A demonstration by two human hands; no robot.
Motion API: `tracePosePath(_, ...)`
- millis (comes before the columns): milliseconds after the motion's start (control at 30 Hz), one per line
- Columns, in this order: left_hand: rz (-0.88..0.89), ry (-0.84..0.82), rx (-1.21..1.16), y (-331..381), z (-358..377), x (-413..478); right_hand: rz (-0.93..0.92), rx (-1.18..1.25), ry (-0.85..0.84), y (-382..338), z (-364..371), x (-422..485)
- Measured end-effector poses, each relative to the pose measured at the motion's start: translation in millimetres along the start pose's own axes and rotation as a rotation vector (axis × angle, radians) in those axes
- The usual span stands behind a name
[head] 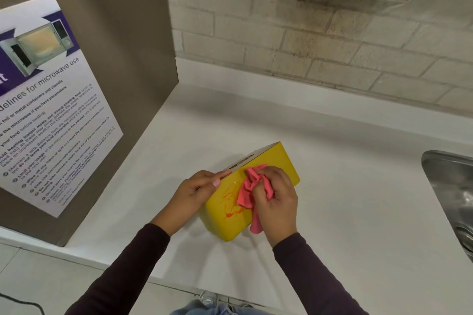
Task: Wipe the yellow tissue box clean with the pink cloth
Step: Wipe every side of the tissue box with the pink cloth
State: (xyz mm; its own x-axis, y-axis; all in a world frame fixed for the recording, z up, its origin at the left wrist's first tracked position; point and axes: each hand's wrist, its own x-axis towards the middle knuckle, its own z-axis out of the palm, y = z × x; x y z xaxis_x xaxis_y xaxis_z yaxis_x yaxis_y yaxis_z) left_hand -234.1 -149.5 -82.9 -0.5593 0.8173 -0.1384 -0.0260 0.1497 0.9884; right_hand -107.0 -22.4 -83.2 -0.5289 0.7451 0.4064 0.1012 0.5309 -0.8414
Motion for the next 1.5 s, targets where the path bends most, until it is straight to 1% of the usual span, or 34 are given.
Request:
tracePosePath(100, 0.006, 0.005, 0.007, 1, 2, -1, -0.011, 0.004, 0.006, -6, 8, -5)
tracePosePath(267, 0.011, -0.004, 0.018, 2, 0, 0, -0.217, -0.048, -0.105, -11, 12, -16)
tracePosePath(333, 0.019, -0.018, 0.025, 2, -1, 0, -0.249, -0.052, -0.132, -7, 5, -14)
tracePosePath(433, 0.016, -0.037, 0.032, 2, 0, -1, -0.163, -0.060, -0.081, 0, -4, -7)
tracePosePath(500, 0.013, -0.038, 0.029, 2, 0, -1, -0.075, -0.034, -0.022, -2, -1, -5)
tracePosePath(567, 0.019, -0.036, 0.027, 2, 0, -1, -0.034, -0.020, 0.007, -7, 5, -5)
tracePosePath(633, 0.019, -0.027, 0.035, 3, 0, -1, -0.056, -0.027, -0.005, -11, 11, -7)
tracePosePath(800, 0.024, -0.040, 0.038, 4, 0, -1, -0.227, -0.040, -0.129, -11, 9, -15)
tracePosePath(867, 0.031, -0.051, 0.044, 6, -1, -2, -0.202, -0.020, -0.139, -7, 4, -14)
tracePosePath(1000, 0.024, -0.046, 0.047, 8, 0, -3, -0.030, 0.045, -0.030, -10, 4, -6)
tracePosePath(1067, 0.020, -0.038, 0.041, 7, 1, -3, -0.006, 0.058, -0.003, -15, 10, -5)
tracePosePath(1200, 0.043, -0.028, 0.039, 6, 1, -2, -0.054, 0.022, -0.076, -20, 17, -13)
tracePosePath(1300, 0.077, -0.044, 0.077, 5, 0, 0, -0.163, -0.034, -0.159, -18, 14, -20)
tracePosePath(1400, 0.073, -0.061, 0.078, 6, -2, -1, -0.264, -0.064, -0.213, -10, 2, -13)
tracePosePath(1433, 0.065, -0.063, 0.070, 6, -2, -1, -0.255, -0.055, -0.204, -9, 0, -9)
tracePosePath(1500, 0.060, -0.074, 0.059, 6, -1, -2, -0.168, -0.017, -0.149, -11, 1, -4)
